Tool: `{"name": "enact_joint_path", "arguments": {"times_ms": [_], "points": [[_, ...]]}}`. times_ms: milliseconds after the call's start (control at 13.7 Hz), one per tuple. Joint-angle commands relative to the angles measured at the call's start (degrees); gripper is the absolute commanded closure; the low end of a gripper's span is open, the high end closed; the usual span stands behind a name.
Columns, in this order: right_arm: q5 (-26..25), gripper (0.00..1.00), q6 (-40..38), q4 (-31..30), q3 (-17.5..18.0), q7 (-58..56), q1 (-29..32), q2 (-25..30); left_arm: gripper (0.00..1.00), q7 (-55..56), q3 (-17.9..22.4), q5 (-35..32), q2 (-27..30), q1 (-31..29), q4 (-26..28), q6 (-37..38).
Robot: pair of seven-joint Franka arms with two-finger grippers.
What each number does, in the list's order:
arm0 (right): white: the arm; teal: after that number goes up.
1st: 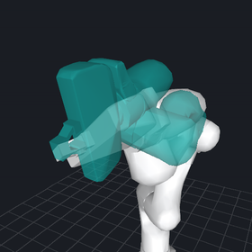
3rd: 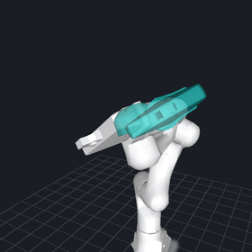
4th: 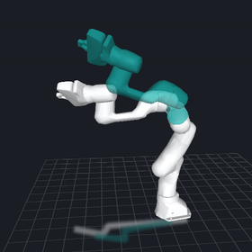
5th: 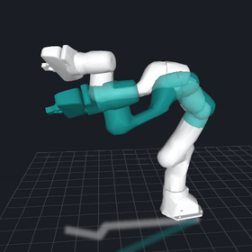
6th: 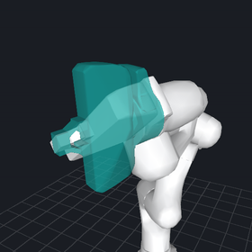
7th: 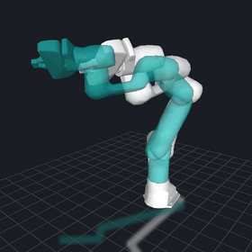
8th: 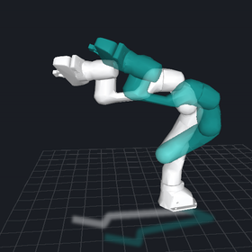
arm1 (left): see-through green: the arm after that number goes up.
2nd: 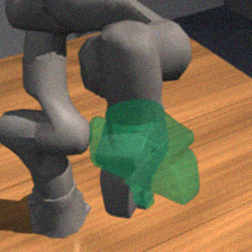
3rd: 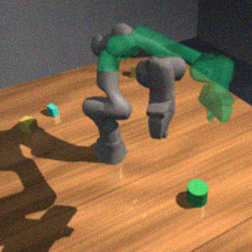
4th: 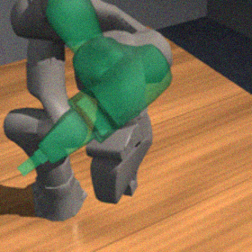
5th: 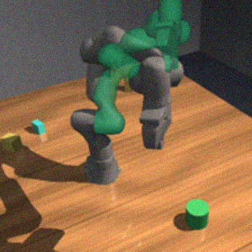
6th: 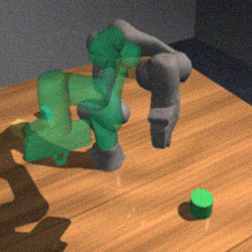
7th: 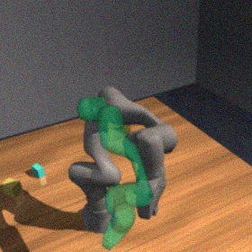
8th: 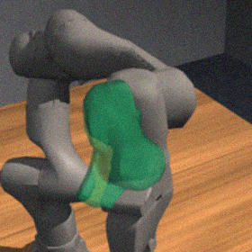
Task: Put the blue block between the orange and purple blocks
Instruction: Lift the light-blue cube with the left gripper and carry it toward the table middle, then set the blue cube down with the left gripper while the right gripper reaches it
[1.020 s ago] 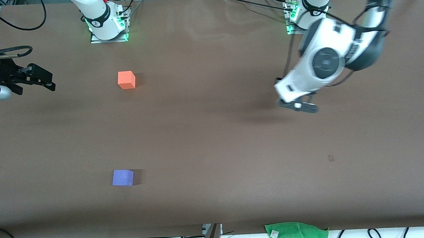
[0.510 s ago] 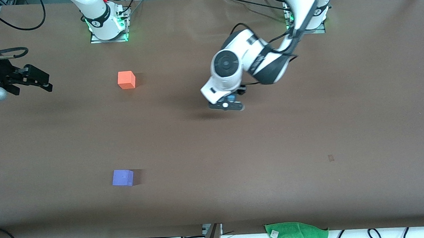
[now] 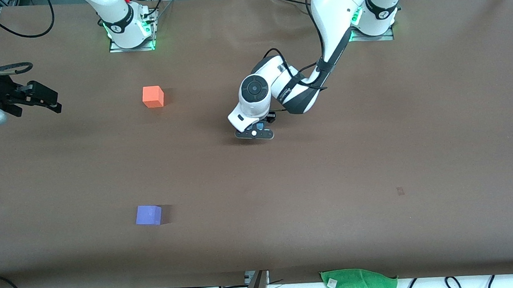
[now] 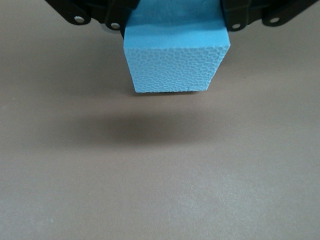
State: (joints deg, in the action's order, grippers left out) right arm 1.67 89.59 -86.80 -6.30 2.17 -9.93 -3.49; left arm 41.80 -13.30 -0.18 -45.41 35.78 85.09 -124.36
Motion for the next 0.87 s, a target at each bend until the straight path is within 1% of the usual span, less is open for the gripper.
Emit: {"name": "enact_joint_path", "arguments": {"times_ms": [0,73,146,219,364,437,583,802], "points": [[-0.8,0.01,0.0,1.2,0.4,-0.2,0.3,-2.3,0.65,1.6,0.9,-0.3,-1.5,1.2,-1.9,0.5],[-0.9,0.01,0.1,1.3,0.5,-0.6,0.1,-3.6,0.60,2.4,0.9,-0.3,-1.9,1.2,-1.9,0.5],[-1.0,0.01,0.1,1.4,0.7,-0.2,-0.1,-4.7,0.29,2.4,0.9,-0.3,-1.9,1.2,-1.9,0.5],[-1.3,0.01,0.1,1.4,0.8,-0.1,-0.2,-4.9,0.00,2.6,0.9,-0.3,-1.8,1.1,-1.9,0.6],[-1.2,0.01,0.6,1.4,0.9,0.2,-0.7,-6.0,0.00,2.5,0.9,-0.3,-1.1,1.0,-1.9,1.1],[-1.5,0.01,0.4,1.1,0.9,0.1,-1.4,-6.1,0.00,2.4,0.9,-0.3,0.1,0.7,-1.9,1.9],[-1.2,0.01,0.1,0.9,1.0,0.4,-2.3,-6.2,0.00,1.9,0.9,-0.3,3.7,0.0,-2.6,8.3],[-0.4,0.01,0.8,0.8,1.1,1.6,-4.7,-7.5,0.00,-1.1,0.3,0.5,11.5,-3.1,-2.6,19.2]]}}
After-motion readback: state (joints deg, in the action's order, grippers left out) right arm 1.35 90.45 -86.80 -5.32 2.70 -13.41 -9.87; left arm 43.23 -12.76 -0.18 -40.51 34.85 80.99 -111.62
